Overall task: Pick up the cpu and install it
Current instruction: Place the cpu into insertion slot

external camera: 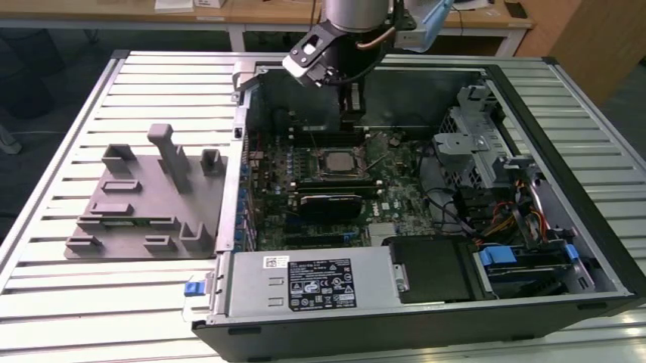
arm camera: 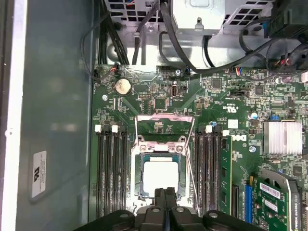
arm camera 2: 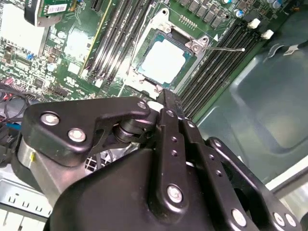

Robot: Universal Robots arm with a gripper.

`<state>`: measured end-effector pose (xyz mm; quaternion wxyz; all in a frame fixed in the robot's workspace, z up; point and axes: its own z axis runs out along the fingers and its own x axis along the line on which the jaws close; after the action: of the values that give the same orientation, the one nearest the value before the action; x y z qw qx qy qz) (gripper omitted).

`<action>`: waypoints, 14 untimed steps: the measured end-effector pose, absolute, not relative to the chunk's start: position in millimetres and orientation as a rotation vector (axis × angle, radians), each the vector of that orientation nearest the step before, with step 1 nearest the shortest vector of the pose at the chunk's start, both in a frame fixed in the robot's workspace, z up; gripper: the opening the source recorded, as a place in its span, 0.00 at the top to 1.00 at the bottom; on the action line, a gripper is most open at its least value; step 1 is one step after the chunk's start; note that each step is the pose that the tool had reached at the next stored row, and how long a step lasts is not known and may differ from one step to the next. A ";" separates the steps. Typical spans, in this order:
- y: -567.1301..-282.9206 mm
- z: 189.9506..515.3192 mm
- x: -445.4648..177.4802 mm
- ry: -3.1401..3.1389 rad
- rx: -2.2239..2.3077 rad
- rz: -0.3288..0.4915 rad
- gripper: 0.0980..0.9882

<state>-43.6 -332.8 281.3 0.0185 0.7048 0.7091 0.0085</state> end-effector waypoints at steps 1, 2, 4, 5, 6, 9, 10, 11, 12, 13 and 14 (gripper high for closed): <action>-332.8 293.2 -43.6 2.202 2.189 0.026 0.99; -332.8 294.6 -43.6 2.202 2.189 0.027 0.99; -332.8 297.3 -43.6 2.202 2.189 0.026 0.99; -332.8 298.8 -43.6 2.202 2.189 0.026 0.99; -332.8 300.1 -43.6 2.202 2.189 0.026 0.99; -332.9 325.6 -43.7 2.202 2.189 0.026 0.99; -332.8 324.5 -43.6 2.202 2.189 0.027 0.99; -332.8 323.5 -43.6 2.202 2.189 0.027 0.99; -332.8 319.1 -43.6 2.202 2.189 0.027 0.99; -332.8 318.0 -43.6 2.202 2.189 0.027 0.99; -332.8 317.0 -43.6 2.202 2.188 0.027 0.99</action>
<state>-43.6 -332.8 317.0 0.0185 0.7048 0.7091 0.0087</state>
